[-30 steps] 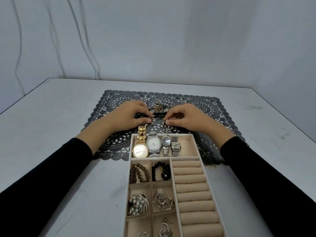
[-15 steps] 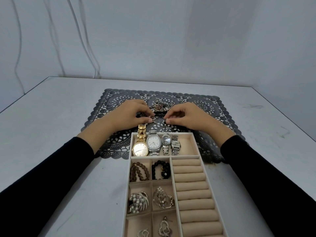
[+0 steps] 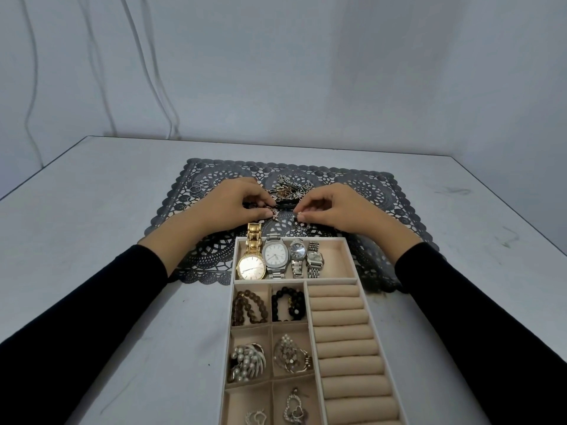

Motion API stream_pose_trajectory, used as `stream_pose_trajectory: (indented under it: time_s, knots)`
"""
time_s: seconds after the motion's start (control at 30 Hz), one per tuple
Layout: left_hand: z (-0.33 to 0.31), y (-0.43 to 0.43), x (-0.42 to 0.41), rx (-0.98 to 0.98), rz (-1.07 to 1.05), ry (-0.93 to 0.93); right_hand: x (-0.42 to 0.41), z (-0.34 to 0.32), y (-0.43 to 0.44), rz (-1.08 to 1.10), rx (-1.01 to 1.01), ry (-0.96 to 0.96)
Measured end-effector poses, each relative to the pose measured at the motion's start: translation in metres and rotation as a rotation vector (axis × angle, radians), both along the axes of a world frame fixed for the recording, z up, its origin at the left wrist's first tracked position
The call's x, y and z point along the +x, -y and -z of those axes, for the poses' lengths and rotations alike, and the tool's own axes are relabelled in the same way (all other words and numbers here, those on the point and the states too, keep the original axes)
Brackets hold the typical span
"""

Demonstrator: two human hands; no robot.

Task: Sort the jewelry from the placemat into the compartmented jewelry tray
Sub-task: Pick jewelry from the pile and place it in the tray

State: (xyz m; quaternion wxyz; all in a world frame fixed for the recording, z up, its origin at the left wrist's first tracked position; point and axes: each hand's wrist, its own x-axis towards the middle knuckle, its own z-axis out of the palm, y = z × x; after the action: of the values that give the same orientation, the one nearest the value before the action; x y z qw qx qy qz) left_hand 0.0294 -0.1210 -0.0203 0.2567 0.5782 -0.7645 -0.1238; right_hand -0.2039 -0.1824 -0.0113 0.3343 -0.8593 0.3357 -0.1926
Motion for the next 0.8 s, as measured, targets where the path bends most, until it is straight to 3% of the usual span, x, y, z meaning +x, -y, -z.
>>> stream_pose_trajectory:
  time_s: [0.33, 0.8]
  knots:
    - [0.0018, -0.0009, -0.0047, -0.053, -0.042, -0.004, -0.0008, 0.0018, 0.0016, 0.004, 0.021, 0.014]
    - [-0.0001, -0.0005, 0.0015, -0.017, 0.072, 0.056, -0.0008, 0.0008, 0.0009, 0.003, 0.012, 0.003]
